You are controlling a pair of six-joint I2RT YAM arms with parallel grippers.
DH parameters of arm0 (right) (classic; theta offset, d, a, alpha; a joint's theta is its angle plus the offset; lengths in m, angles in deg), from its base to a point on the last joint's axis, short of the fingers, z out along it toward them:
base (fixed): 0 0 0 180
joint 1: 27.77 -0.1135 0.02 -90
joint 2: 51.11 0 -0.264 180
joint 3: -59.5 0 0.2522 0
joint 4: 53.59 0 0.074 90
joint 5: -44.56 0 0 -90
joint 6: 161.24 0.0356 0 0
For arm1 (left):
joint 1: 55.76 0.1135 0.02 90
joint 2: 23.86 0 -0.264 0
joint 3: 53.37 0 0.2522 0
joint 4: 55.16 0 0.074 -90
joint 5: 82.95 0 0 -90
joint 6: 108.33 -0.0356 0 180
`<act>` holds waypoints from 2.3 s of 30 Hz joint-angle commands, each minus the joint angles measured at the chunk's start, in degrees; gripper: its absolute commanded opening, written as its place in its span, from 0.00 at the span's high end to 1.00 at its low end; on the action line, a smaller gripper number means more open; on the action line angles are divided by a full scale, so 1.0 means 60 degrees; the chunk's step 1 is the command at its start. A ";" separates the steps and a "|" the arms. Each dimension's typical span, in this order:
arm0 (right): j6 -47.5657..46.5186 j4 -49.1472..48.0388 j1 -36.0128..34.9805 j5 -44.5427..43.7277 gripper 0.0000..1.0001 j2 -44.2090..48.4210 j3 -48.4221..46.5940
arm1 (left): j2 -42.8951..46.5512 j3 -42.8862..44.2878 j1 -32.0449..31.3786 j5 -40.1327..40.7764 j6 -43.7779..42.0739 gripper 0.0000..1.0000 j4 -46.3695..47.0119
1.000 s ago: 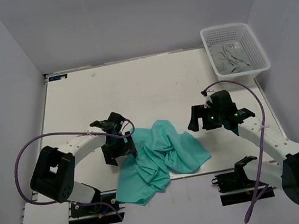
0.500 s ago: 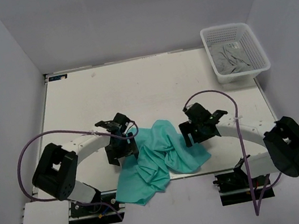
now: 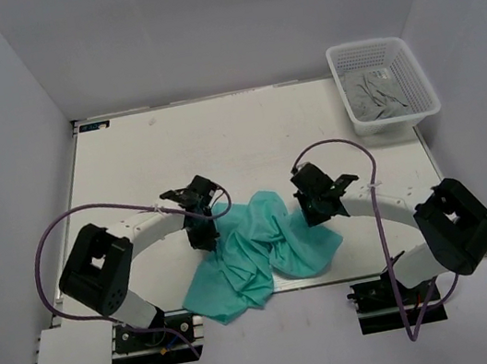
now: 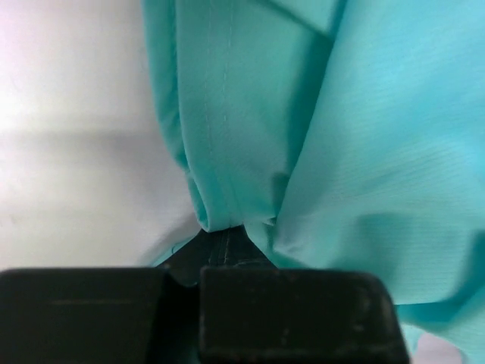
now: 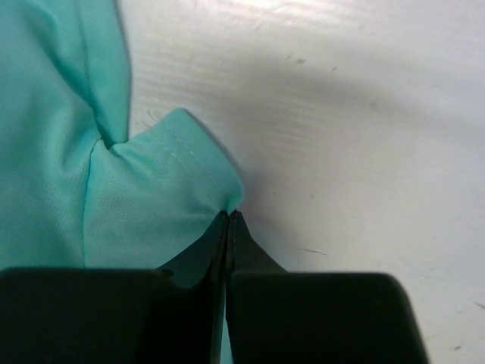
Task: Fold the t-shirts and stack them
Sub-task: Flatten out the tshirt
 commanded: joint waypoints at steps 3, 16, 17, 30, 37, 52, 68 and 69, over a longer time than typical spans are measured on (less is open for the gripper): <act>0.0197 -0.0523 -0.0008 -0.1474 1.00 0.1380 -0.0679 | 0.1137 0.1032 -0.0058 0.2173 -0.0068 1.00 0.1101; -0.0666 -0.0979 -0.0051 -0.3292 1.00 0.5588 -0.1820 | 0.5343 0.3055 -0.0058 0.4390 -0.0330 1.00 0.1303; -0.0784 -0.0993 -0.0037 -0.3292 1.00 0.5765 -0.1865 | 0.5637 0.3055 -0.0058 0.4388 -0.0332 1.00 0.1421; -0.2103 -0.1887 -0.0007 -0.3759 1.00 0.9297 -0.2305 | 0.8556 0.3685 0.0162 0.5745 -0.0595 1.00 0.1144; -0.1460 -0.1902 0.0007 -0.5340 1.00 0.6448 -0.2042 | 0.4021 0.4822 0.0263 0.6263 -0.0581 1.00 0.0212; 0.0402 -0.0613 0.1427 -0.4672 0.11 0.0712 -0.2232 | -0.0765 0.5359 0.1539 0.4450 -0.0185 0.00 -0.1142; 0.1500 -0.0319 0.2760 -0.2561 0.11 0.1343 -0.0738 | 0.3194 -0.1924 0.1231 0.1210 0.0723 0.00 0.0614; 0.1602 -0.0320 0.2877 -0.2574 0.11 0.1343 -0.0694 | 0.3106 -0.2071 0.1231 0.1209 0.0723 0.00 0.0936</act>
